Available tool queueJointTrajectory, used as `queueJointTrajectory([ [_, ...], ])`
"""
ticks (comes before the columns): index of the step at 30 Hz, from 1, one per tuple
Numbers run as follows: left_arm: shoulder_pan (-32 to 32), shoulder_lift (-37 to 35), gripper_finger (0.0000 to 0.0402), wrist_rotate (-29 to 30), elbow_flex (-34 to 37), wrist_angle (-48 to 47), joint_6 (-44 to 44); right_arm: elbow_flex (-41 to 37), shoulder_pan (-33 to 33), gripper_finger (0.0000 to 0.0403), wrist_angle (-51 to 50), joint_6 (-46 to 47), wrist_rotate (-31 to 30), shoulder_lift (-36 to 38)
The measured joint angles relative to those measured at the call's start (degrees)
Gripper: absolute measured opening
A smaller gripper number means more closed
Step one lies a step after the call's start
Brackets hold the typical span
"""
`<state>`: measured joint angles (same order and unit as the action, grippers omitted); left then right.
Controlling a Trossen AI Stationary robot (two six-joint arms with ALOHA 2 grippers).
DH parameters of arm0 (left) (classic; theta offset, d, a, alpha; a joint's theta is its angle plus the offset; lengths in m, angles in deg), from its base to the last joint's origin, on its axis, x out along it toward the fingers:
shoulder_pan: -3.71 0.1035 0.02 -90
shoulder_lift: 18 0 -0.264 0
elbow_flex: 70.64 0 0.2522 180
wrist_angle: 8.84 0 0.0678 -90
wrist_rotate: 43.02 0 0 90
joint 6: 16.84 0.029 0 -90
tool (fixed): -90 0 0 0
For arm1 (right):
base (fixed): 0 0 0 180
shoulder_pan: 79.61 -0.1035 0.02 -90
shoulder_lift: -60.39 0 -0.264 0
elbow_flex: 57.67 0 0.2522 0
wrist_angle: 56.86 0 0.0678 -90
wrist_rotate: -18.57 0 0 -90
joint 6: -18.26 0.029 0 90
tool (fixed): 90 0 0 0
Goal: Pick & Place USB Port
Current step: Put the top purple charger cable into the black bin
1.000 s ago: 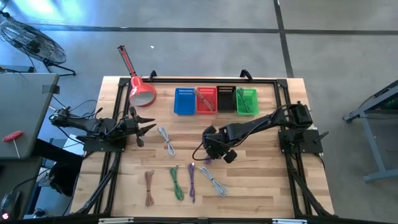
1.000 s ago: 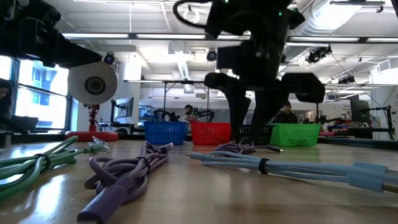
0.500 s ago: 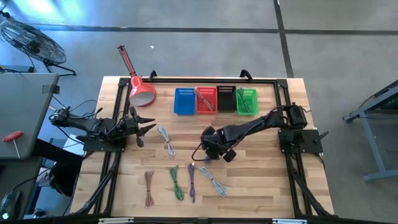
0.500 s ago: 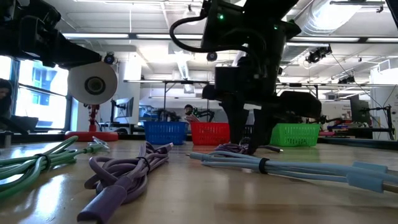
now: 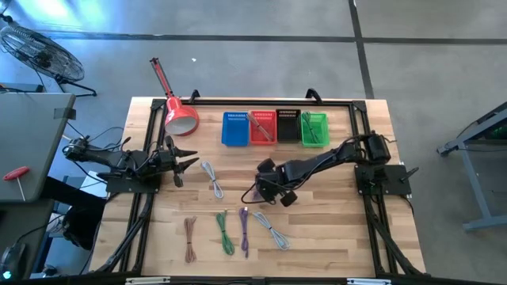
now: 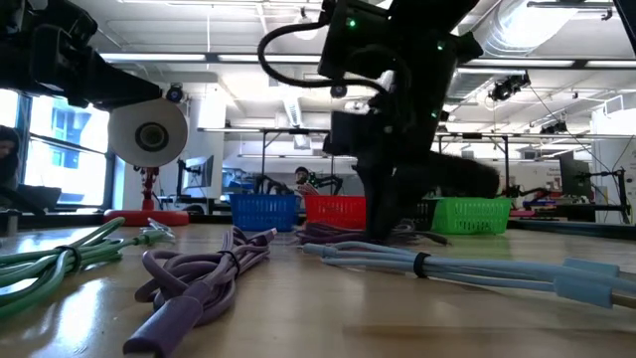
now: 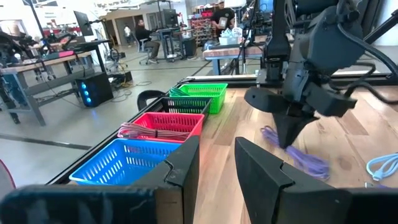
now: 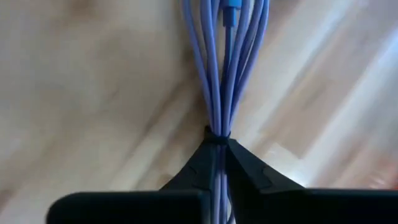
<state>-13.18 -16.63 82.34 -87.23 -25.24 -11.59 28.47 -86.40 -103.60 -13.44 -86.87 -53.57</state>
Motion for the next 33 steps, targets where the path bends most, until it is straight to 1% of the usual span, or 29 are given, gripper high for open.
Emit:
queueJointTrajectory([
  [1,0.0,0.0,0.0099,0.0,0.0,0.0,-0.4,0.0,-0.3,0.0017,0.0,0.0,-2.2,0.0],
  [4,0.0,0.0,0.0099,-0.1,0.0,0.0,-1.2,0.9,-0.2,0.0008,-2.3,1.2,-6.1,0.4],
  [9,0.0,0.0,0.0099,-1.2,0.0,-0.1,-2.0,5.4,-0.3,0.0007,-8.3,5.2,-14.1,2.4],
  [14,0.0,0.0,0.0099,-3.2,0.0,-0.2,-2.1,12.2,-0.5,0.0006,-13.8,9.6,-19.0,4.4],
  [18,0.0,0.0,0.0099,-4.7,0.0,-0.3,-1.8,18.9,0.5,0.0005,-17.0,15.3,-22.5,6.6],
  [19,0.0,0.0,0.0099,-4.9,0.0,-0.3,-1.3,21.0,1.0,0.0005,-17.8,17.6,-22.4,7.1],
  [23,0.0,0.0,0.0099,-6.3,0.0,-0.3,-0.8,29.3,4.4,0.0005,-20.4,26.8,-18.9,8.8],
  [27,0.0,0.0,0.0099,-8.1,0.0,-0.3,-0.8,36.2,9.1,0.0005,-21.9,35.0,-19.9,9.3],
  [29,0.0,0.0,0.0099,-8.7,0.0,-0.4,-1.0,39.6,12.3,0.0005,-23.2,39.6,-19.4,9.3],
  [31,0.0,0.0,0.0099,-9.4,0.0,-0.4,-1.2,41.6,15.6,0.0005,-24.4,43.5,-18.2,9.5],
  [33,0.0,0.0,0.0099,-9.8,0.0,-0.4,-1.3,41.6,19.0,0.0005,-24.0,47.7,-16.6,9.6],
])
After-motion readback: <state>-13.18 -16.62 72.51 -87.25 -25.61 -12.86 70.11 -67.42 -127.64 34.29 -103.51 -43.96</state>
